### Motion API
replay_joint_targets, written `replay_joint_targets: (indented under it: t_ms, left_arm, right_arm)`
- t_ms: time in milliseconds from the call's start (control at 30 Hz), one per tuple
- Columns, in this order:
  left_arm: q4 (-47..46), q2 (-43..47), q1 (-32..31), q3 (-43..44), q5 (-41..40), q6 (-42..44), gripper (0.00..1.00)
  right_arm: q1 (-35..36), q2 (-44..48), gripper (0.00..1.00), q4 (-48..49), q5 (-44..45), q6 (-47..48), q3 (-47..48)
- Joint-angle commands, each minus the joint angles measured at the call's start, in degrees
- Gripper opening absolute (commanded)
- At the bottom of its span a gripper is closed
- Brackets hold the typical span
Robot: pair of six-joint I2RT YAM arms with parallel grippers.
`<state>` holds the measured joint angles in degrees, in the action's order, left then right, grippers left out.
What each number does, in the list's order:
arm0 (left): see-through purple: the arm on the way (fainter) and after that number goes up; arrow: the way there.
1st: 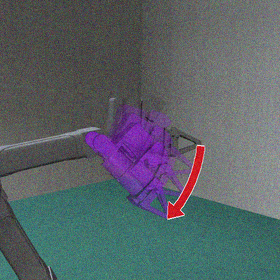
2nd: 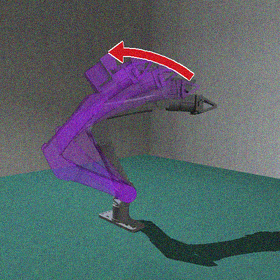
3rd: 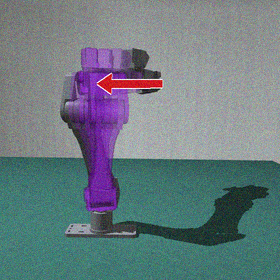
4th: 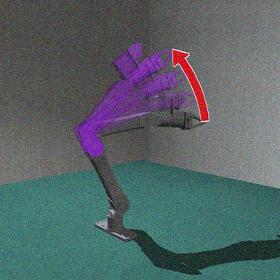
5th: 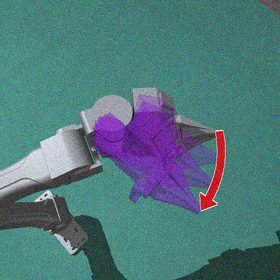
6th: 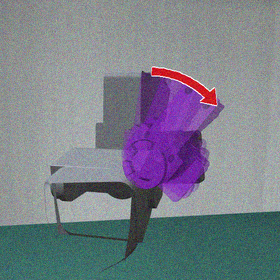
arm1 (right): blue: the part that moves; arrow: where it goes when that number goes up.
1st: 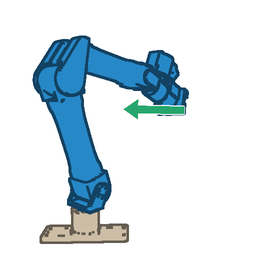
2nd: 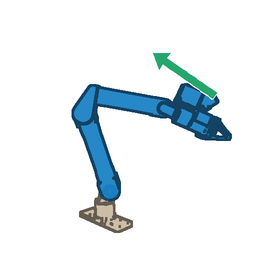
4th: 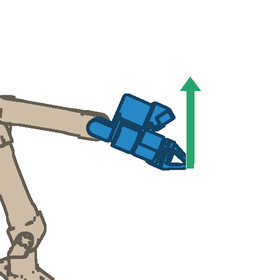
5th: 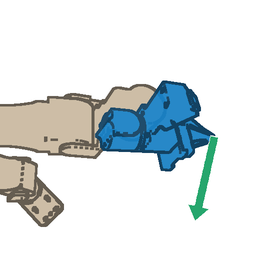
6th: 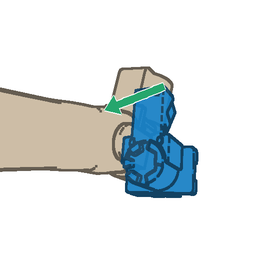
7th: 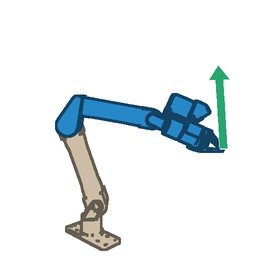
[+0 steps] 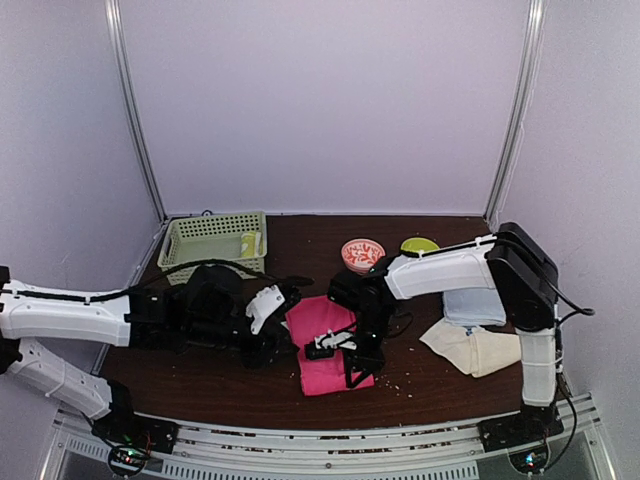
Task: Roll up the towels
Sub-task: Roll the towel at the center of the board.
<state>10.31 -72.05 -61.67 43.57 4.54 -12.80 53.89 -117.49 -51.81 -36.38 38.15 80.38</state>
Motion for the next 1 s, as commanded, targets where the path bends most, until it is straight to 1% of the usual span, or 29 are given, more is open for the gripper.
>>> replay_joint_targets:
  t_ms: [0, 67, 167, 267, 333, 433, 600, 667, 867, 933, 967]
  left_arm:
    - [-4.0, 2.8, -9.9, -0.7, -16.3, 8.3, 0.46]
    - [-3.2, -0.2, -11.7, 1.2, -15.8, 11.5, 0.47]
    - [0.0, -8.3, -12.4, 6.1, -14.8, 15.4, 0.47]
    - [2.6, -16.9, -12.5, 11.8, -14.8, 19.1, 0.44]
    - [2.4, -21.3, -12.5, 14.4, -13.8, 21.6, 0.43]
    - [2.3, -27.1, -12.4, 17.2, -13.4, 24.0, 0.43]
    - [3.5, -34.6, -12.4, 20.2, -16.1, 25.5, 0.40]
    - [3.0, -36.0, -12.4, 20.6, -16.3, 25.5, 0.35]
    - [3.0, -37.5, -12.3, 21.5, -15.3, 24.6, 0.12]
    - [3.8, -37.8, -11.9, 21.8, -14.4, 23.6, 0.06]
    - [4.5, -37.9, -11.6, 21.9, -13.5, 23.2, 0.03]
  right_arm:
    - [-6.0, -11.7, 0.02, -14.3, -7.2, -0.2, 8.7]
    - [-7.6, -17.9, 0.02, -19.8, -8.8, 0.9, 14.3]
    - [-8.6, -22.6, 0.02, -24.5, -11.4, 2.8, 18.7]
    - [-8.8, -23.0, 0.02, -24.1, -12.0, 2.3, 19.0]
    - [-8.8, -22.7, 0.02, -23.6, -11.7, 1.8, 18.9]
    - [-8.8, -22.1, 0.02, -22.7, -11.2, 1.1, 18.4]
    - [-8.7, -21.3, 0.02, -21.4, -10.5, 0.3, 17.7]
    - [-8.7, -21.3, 0.02, -21.3, -10.7, 0.3, 17.6]
    - [-8.7, -21.1, 0.02, -21.5, -11.2, 0.6, 17.4]
    - [-8.7, -19.4, 0.05, -22.4, -11.2, 1.9, 17.6]
    - [-8.7, -18.0, 0.12, -23.5, -11.4, 3.3, 17.8]
